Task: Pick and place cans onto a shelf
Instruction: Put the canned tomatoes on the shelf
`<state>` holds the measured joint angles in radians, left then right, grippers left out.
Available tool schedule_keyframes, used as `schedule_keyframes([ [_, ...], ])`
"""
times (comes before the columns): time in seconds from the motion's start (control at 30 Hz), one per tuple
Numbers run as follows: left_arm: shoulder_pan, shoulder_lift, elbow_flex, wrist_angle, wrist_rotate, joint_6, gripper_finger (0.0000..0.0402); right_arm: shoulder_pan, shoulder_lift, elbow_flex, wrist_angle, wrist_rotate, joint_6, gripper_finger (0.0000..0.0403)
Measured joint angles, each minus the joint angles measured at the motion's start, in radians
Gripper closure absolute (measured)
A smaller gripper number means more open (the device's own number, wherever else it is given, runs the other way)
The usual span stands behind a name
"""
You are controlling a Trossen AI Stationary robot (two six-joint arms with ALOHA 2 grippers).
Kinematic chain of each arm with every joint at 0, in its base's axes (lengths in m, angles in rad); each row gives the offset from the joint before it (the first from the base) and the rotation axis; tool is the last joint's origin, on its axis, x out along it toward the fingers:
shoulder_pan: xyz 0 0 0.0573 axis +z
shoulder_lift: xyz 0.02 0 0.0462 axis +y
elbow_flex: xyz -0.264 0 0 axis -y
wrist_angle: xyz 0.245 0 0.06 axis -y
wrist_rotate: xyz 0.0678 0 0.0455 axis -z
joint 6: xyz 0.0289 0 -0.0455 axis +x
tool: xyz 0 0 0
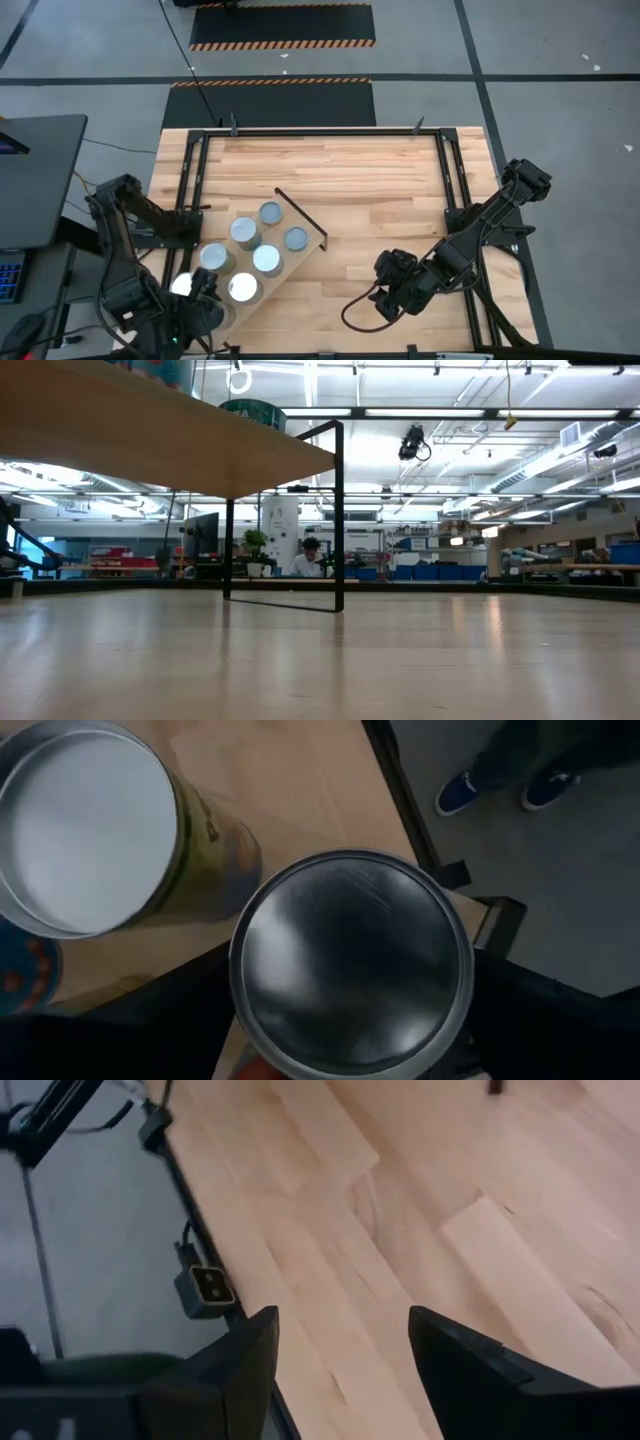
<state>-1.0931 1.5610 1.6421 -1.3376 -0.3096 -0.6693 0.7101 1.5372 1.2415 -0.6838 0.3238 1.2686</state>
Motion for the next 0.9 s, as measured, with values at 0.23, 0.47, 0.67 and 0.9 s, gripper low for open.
schedule_keyframes([
  [0.23,0.0,-0.028,0.0,0.0,0.043,-0.026,0.0049,-0.001,0.0,0.0,0.017,-0.01,-0.087,0.0167],
  [0.47,0.02,-0.032,0.04,-0.029,0.025,-0.021,0.0049,-0.017,0.0,0.0,0.018,-0.003,-0.128,0.0167],
  [0.67,0.041,-0.034,0.1,-0.028,0.011,-0.018,0.0049,-0.021,0.0,0.0,0.038,-0.004,-0.16,0.0167],
  [0.9,0.076,-0.035,0.142,-0.015,-0.053,-0.022,0.0049,-0.021,0.0,0.0,0.063,-0.004,-0.176,0.0167],
])
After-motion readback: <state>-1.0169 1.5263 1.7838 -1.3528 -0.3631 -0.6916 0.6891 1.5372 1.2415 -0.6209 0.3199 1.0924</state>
